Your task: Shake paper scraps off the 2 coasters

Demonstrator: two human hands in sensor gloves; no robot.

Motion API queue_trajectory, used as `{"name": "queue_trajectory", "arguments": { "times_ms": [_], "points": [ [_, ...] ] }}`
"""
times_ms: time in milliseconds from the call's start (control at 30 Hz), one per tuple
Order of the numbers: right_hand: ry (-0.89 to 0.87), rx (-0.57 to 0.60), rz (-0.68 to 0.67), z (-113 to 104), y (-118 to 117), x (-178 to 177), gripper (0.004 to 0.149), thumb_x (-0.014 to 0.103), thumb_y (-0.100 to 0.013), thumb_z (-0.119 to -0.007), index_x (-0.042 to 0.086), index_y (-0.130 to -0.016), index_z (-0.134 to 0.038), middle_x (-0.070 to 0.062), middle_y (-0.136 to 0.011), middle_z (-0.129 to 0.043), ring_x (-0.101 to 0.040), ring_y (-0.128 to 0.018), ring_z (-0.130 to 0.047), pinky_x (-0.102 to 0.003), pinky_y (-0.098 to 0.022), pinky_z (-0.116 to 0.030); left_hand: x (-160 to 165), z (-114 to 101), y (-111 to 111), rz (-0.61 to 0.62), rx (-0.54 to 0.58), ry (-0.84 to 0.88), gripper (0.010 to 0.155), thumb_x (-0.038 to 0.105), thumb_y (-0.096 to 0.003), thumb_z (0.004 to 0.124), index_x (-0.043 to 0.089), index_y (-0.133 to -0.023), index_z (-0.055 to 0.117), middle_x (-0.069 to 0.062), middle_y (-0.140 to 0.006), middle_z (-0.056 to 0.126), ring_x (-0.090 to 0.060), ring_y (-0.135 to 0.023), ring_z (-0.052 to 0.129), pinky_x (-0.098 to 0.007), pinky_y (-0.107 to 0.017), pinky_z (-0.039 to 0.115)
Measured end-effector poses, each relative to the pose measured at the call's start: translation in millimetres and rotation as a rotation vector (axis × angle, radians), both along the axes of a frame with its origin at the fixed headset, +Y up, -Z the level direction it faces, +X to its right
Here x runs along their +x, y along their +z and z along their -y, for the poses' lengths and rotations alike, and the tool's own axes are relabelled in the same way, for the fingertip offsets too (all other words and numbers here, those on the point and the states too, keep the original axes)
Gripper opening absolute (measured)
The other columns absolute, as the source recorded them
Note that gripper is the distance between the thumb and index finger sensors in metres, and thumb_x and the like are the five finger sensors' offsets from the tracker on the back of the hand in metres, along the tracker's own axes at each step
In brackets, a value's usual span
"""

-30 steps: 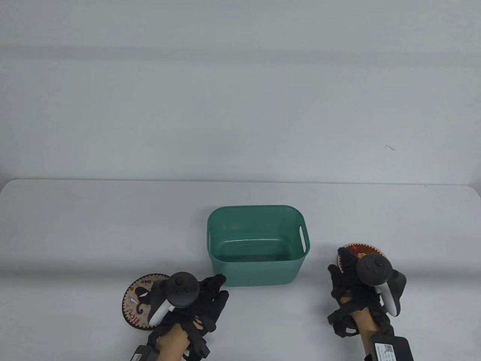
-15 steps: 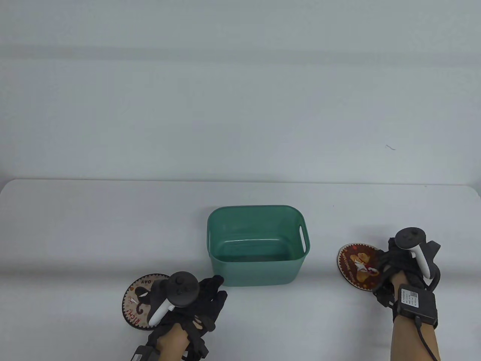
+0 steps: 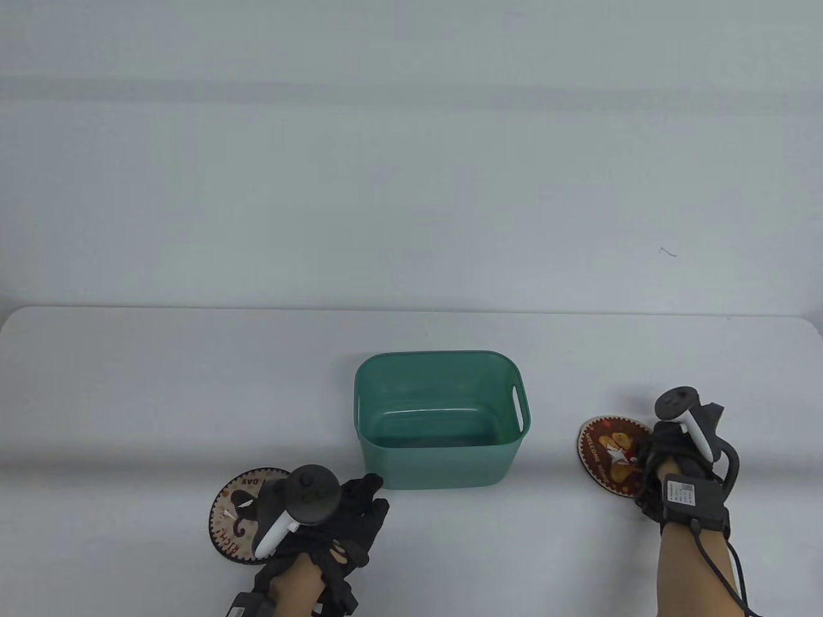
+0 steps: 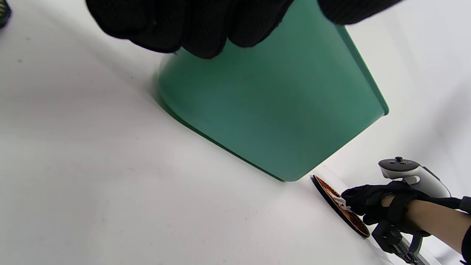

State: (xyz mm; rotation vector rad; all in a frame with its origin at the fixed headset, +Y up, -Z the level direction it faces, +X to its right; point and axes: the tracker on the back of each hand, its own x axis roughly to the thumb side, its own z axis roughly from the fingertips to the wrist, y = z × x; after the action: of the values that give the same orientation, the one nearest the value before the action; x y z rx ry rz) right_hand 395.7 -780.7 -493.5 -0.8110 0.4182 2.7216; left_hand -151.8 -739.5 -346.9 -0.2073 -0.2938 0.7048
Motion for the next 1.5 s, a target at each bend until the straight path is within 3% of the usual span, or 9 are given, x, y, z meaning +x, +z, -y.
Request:
{"name": "queue_trajectory", "arguments": {
  "times_ms": [100, 200, 333, 467, 567, 767, 967, 1233, 1500],
  "points": [
    [0.004, 0.055, 0.01, -3, 2, -1, 0.057, 0.032, -0.041, -0.082, 0.02, -0.086, -0.05, -0.01, -0.095, -0.052, -0.032, -0.086, -0.058, -0.047, -0.061, -0.057, 1, 0, 0, 0.004, -0.004, -0.005, 0.065, 0.053, -0.0481, 0.061, 0.014, -0.1, 0.058, -0.018, -0.099, 0.064, -0.047, -0.088, 0.066, -0.053, -0.061, 0.065],
    [0.036, 0.103, 0.003, -7, 4, 0, 0.063, 0.032, -0.038, -0.087, 0.02, -0.086, -0.048, -0.008, -0.08, -0.071, -0.028, -0.071, -0.072, -0.045, -0.055, -0.063, 1, 0, 1, 0.005, -0.006, -0.006, 0.065, 0.053, -0.0482, 0.061, 0.014, -0.1, 0.057, -0.018, -0.099, 0.064, -0.047, -0.088, 0.066, -0.053, -0.061, 0.065],
    [-0.096, 0.133, 0.042, -6, 10, 6, 0.071, 0.027, -0.038, -0.089, 0.015, -0.091, -0.044, -0.008, -0.07, -0.076, -0.026, -0.06, -0.075, -0.046, -0.05, -0.065, 1, 3, 0, -0.001, -0.024, 0.003, 0.065, 0.053, -0.0482, 0.061, 0.014, -0.1, 0.057, -0.018, -0.099, 0.063, -0.047, -0.088, 0.066, -0.053, -0.061, 0.065],
    [-0.265, 0.188, 0.157, -6, 28, 19, 0.055, 0.024, -0.039, -0.088, 0.016, -0.087, -0.062, -0.009, -0.067, -0.078, -0.026, -0.055, -0.079, -0.046, -0.045, -0.068, 1, 3, 0, 0.002, -0.03, 0.001, 0.065, 0.053, -0.0482, 0.061, 0.014, -0.1, 0.057, -0.018, -0.099, 0.063, -0.047, -0.088, 0.066, -0.053, -0.061, 0.065],
    [-0.351, 0.252, 0.18, -5, 44, 25, 0.041, 0.026, -0.041, -0.083, 0.021, -0.08, -0.07, -0.012, -0.067, -0.079, -0.022, -0.041, -0.086, -0.044, -0.037, -0.074, 0, 3, -1, -0.001, -0.038, 0.019, 0.065, 0.053, -0.0483, 0.061, 0.014, -0.1, 0.057, -0.018, -0.098, 0.064, -0.047, -0.087, 0.066, -0.052, -0.06, 0.067],
    [-0.549, 0.355, 0.264, -5, 86, 30, 0.041, 0.029, -0.042, -0.075, 0.023, -0.081, -0.065, -0.012, -0.062, -0.09, -0.016, -0.023, -0.095, -0.039, -0.025, -0.082, -1, 4, -1, 0.004, -0.043, 0.043, 0.065, 0.053, -0.0483, 0.061, 0.014, -0.1, 0.057, -0.018, -0.098, 0.064, -0.047, -0.087, 0.067, -0.052, -0.06, 0.067],
    [-0.79, 0.579, 0.457, -21, 133, 29, 0.04, 0.029, -0.043, -0.075, 0.023, -0.082, -0.065, -0.011, -0.061, -0.089, -0.015, -0.024, -0.095, -0.039, -0.026, -0.082, 6, 2, 2, 0.037, -0.032, 0.065, 0.065, 0.053, -0.0485, 0.061, 0.014, -0.1, 0.057, -0.018, -0.098, 0.064, -0.047, -0.087, 0.066, -0.052, -0.06, 0.067],
    [-1.122, 0.828, 0.45, -58, 165, -15, 0.041, 0.031, -0.046, -0.071, 0.022, -0.085, -0.059, -0.007, -0.065, -0.086, -0.013, -0.03, -0.094, -0.037, -0.031, -0.081, 22, 0, 6, 0.11, -0.019, 0.098, 0.064, 0.053, -0.0485, 0.061, 0.014, -0.1, 0.057, -0.017, -0.098, 0.065, -0.046, -0.087, 0.068, -0.051, -0.059, 0.068],
    [-1.313, 0.76, 0.239, -67, 166, -92, 0.041, 0.031, -0.046, -0.072, 0.021, -0.084, -0.06, -0.006, -0.065, -0.089, -0.013, -0.032, -0.099, -0.038, -0.031, -0.083, 31, -1, 10, 0.115, 0.013, 0.216, 0.063, 0.053, -0.0486, 0.062, 0.014, -0.098, 0.06, -0.017, -0.095, 0.069, -0.045, -0.083, 0.073, -0.05, -0.057, 0.071]
  ]
}}
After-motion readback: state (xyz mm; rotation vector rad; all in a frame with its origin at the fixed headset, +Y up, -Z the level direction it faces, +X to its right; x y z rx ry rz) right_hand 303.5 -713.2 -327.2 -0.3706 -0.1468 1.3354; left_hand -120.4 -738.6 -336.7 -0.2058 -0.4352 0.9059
